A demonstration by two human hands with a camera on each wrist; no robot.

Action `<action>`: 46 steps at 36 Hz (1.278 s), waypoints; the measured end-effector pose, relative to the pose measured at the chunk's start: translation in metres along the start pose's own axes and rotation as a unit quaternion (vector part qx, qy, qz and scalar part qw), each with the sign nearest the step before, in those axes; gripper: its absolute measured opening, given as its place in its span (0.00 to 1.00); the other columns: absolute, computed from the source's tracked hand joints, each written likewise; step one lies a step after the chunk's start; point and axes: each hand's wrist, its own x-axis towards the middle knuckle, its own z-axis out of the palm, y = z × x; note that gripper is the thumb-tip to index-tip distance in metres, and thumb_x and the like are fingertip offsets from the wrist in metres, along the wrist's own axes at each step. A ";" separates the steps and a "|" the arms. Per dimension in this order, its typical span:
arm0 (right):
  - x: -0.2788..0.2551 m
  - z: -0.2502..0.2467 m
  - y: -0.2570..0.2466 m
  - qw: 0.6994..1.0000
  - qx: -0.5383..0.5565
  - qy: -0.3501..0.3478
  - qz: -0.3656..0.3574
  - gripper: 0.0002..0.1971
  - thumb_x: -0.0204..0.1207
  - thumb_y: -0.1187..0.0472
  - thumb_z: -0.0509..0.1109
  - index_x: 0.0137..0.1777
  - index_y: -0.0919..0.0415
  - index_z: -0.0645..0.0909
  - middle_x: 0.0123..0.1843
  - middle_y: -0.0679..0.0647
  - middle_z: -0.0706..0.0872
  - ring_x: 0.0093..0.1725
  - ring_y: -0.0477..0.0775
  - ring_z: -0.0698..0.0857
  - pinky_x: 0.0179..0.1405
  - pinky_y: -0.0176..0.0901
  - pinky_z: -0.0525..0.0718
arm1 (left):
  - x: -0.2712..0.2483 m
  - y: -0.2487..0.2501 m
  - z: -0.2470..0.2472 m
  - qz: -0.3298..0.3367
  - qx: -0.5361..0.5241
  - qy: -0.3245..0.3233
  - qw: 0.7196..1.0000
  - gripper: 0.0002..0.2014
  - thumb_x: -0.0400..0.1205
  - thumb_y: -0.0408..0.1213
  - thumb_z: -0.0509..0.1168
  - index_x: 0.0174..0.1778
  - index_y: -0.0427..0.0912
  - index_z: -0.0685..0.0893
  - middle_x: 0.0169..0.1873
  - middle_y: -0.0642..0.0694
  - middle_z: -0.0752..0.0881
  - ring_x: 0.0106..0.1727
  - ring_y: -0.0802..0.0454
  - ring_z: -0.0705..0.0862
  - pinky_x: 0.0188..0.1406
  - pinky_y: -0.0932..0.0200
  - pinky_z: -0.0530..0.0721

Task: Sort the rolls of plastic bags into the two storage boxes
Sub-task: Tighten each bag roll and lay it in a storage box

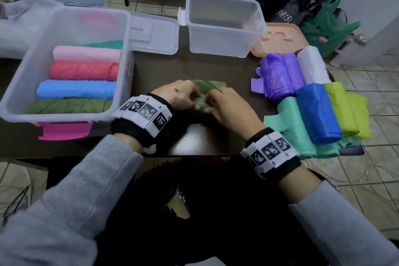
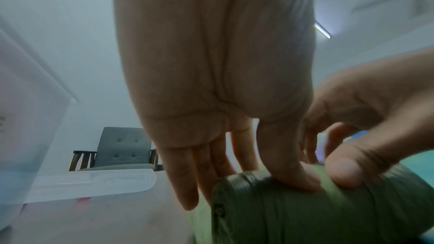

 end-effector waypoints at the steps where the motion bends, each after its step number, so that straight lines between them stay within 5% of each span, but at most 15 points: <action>1: -0.003 0.004 -0.003 1.000 -0.009 0.002 0.002 0.20 0.77 0.51 0.69 0.64 0.60 0.76 0.62 0.59 0.77 0.63 0.61 0.74 0.62 0.55 0.75 | 0.001 0.000 0.000 -0.003 -0.007 0.001 1.000 0.23 0.80 0.42 0.69 0.71 0.48 0.77 0.68 0.45 0.80 0.68 0.47 0.78 0.66 0.58 0.73; 5: -0.007 0.016 -0.006 1.000 -0.015 -0.002 0.017 0.31 0.72 0.49 0.74 0.72 0.61 0.70 0.67 0.59 0.74 0.65 0.61 0.73 0.65 0.57 0.74 | 0.004 -0.002 0.002 -0.011 -0.051 0.038 0.998 0.21 0.80 0.42 0.69 0.68 0.45 0.78 0.67 0.44 0.81 0.68 0.47 0.78 0.68 0.56 0.73; 9: 0.000 0.015 -0.001 0.999 -0.011 -0.015 0.032 0.32 0.75 0.52 0.72 0.76 0.59 0.66 0.71 0.58 0.73 0.68 0.61 0.72 0.68 0.52 0.70 | 0.003 -0.003 0.006 0.024 -0.044 0.112 0.992 0.15 0.77 0.41 0.71 0.59 0.44 0.86 0.60 0.41 0.81 0.64 0.45 0.79 0.62 0.57 0.74; 16: 0.015 0.006 0.008 0.994 0.033 -0.091 0.040 0.32 0.75 0.51 0.72 0.76 0.59 0.68 0.73 0.60 0.73 0.73 0.60 0.69 0.74 0.49 0.66 | 0.001 -0.007 0.006 0.015 -0.045 0.098 0.994 0.24 0.71 0.38 0.77 0.64 0.46 0.84 0.62 0.42 0.83 0.66 0.46 0.78 0.63 0.57 0.74; 20: 0.018 -0.002 0.009 0.989 0.056 -0.126 0.046 0.31 0.70 0.48 0.76 0.71 0.59 0.73 0.67 0.58 0.78 0.67 0.57 0.76 0.62 0.41 0.71 | -0.001 -0.010 0.001 0.005 -0.071 0.075 0.995 0.22 0.69 0.39 0.78 0.60 0.51 0.86 0.60 0.44 0.84 0.62 0.47 0.81 0.62 0.54 0.79; 23: 0.021 -0.009 0.009 0.987 0.061 -0.131 0.063 0.31 0.63 0.39 0.78 0.62 0.56 0.76 0.57 0.53 0.77 0.59 0.52 0.75 0.56 0.43 0.74 | -0.004 -0.013 0.003 0.001 -0.084 0.069 0.994 0.22 0.67 0.39 0.79 0.57 0.55 0.87 0.58 0.46 0.84 0.59 0.49 0.82 0.61 0.51 0.81; 31: 0.033 -0.010 0.002 0.970 0.074 -0.194 0.125 0.58 0.55 0.33 0.79 0.81 0.55 0.55 0.76 0.58 0.63 0.77 0.58 0.60 0.75 0.54 0.65 | -0.006 -0.014 0.005 0.004 -0.092 0.075 0.993 0.23 0.67 0.38 0.79 0.59 0.54 0.87 0.58 0.46 0.85 0.60 0.49 0.82 0.60 0.54 0.80; 35: 0.034 -0.004 -0.003 0.967 0.058 -0.200 0.144 0.63 0.42 0.23 0.75 0.76 0.56 0.62 0.71 0.57 0.71 0.71 0.58 0.67 0.71 0.56 0.72 | -0.007 -0.013 0.005 0.004 -0.092 0.074 0.993 0.23 0.68 0.37 0.79 0.60 0.53 0.86 0.58 0.45 0.85 0.61 0.49 0.82 0.60 0.56 0.80; 40: 0.026 -0.003 -0.008 0.978 0.044 -0.182 0.096 0.45 0.58 0.34 0.78 0.70 0.57 0.68 0.63 0.57 0.71 0.67 0.57 0.69 0.66 0.49 0.71 | -0.008 -0.012 0.005 0.014 -0.089 0.071 0.993 0.23 0.70 0.37 0.77 0.63 0.50 0.85 0.61 0.47 0.85 0.64 0.51 0.80 0.58 0.66 0.73; 46: 0.011 0.008 -0.019 0.991 -0.048 -0.114 0.049 0.36 0.74 0.38 0.68 0.73 0.63 0.66 0.68 0.60 0.72 0.68 0.61 0.73 0.64 0.54 0.74 | -0.011 -0.010 0.004 0.019 -0.096 0.071 0.993 0.23 0.71 0.34 0.76 0.63 0.48 0.85 0.61 0.48 0.85 0.65 0.51 0.80 0.56 0.69 0.70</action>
